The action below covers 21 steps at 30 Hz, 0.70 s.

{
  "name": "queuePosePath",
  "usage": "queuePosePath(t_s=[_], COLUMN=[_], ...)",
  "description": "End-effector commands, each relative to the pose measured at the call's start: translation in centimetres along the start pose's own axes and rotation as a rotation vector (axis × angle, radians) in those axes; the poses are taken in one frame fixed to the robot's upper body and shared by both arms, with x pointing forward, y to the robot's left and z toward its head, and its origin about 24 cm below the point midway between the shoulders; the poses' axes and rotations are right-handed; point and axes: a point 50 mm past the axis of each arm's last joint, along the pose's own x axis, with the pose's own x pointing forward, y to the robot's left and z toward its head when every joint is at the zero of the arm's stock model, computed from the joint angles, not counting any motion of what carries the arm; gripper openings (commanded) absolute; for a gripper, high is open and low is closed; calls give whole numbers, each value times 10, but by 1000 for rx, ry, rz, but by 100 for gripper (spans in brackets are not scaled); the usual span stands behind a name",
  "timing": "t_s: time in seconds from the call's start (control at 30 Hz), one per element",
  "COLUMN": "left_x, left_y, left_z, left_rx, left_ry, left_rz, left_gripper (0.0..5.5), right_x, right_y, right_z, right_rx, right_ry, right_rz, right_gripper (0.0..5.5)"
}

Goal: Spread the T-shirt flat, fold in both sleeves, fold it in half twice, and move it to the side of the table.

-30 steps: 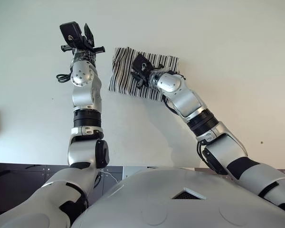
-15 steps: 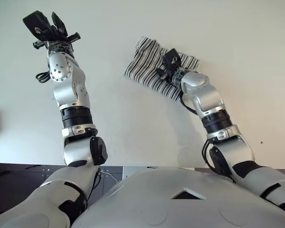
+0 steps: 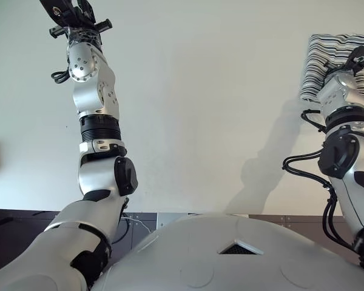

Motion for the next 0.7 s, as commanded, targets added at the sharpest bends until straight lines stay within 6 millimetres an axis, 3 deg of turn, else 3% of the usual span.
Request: queuePosePath(t_s=[0.03, 0.23, 0.37, 0.4, 0.47, 0.5, 0.6, 0.7], left_x=[-6, -5, -10, -13, -19, -21, -26, -39], left_y=[2, -8, -12, -11, -15, -26, -90, -117], left_z=[-13, -11, -16, -17, -22, -22, 1, 15], left_rx=[12, 24, -2, -14, -51, -47, -74, -95], left_ry=[33, 11, 7, 4, 9, 8, -67, -105], left_rz=[3, -14, -7, 4, 9, -20, -257, -320], left_gripper=[136, 136, 136, 136, 136, 136, 136, 136], right_x=[1, 0, -7, -12, -32, -44, -78, -118], right_y=[0, 8, 23, 34, 73, 93, 131, 175], right_z=[6, 22, 51, 61, 73, 72, 53, 51], right_rx=[-84, -406, -392, -378, -363, -349, -292, -199], right_ry=[-24, -141, -302, -364, -508, -566, -700, -750], right_rz=[52, 243, 293, 330, 457, 522, 635, 716], right_gripper=[164, 164, 164, 164, 164, 164, 224, 276])
